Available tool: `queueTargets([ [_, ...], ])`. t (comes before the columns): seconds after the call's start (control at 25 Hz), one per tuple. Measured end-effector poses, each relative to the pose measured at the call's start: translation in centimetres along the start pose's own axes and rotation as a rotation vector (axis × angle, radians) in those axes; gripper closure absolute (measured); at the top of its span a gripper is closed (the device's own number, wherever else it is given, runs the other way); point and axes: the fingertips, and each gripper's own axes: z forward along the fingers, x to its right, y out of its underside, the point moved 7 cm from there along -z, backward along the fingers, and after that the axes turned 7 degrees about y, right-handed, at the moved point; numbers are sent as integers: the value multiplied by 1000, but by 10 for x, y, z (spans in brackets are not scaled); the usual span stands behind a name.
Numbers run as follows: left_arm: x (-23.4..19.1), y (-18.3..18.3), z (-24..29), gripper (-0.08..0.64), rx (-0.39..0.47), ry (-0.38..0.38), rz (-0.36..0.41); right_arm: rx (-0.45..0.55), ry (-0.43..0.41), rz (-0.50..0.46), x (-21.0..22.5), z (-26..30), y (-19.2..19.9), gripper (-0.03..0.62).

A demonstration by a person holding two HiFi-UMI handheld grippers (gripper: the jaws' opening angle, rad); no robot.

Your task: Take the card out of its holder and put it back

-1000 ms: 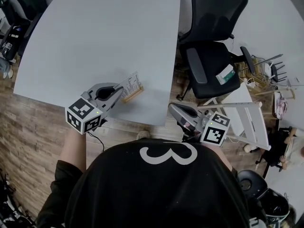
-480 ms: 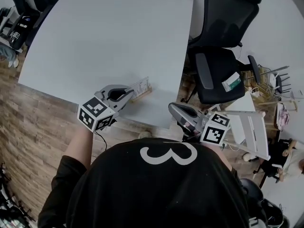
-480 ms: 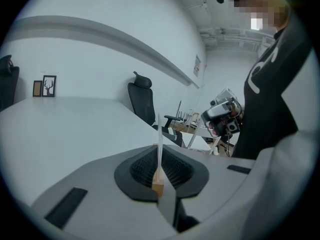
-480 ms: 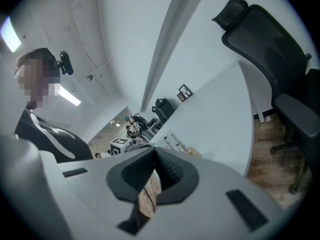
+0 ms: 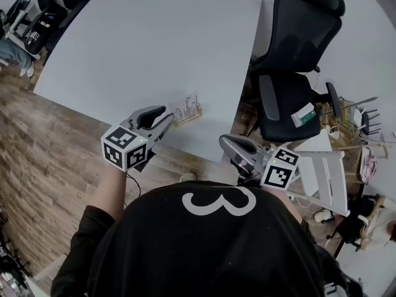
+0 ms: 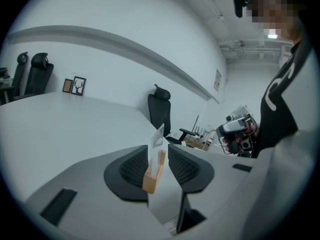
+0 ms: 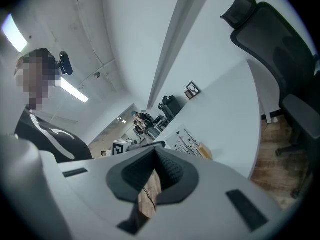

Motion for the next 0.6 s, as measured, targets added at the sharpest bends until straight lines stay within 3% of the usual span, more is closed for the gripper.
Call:
queueTargets([
  [0.2,29,12,-24,442,3,-53,-32,-5,-38,-19,-16,-19,9,583],
  [0.44,109,15,-43,498,122,29,-198,-15,-72,-42,-42,-62,28,583],
  [0.6,178,11,-58,537,213,51,-234,-22,-98,-99,-63,-95,49,583],
])
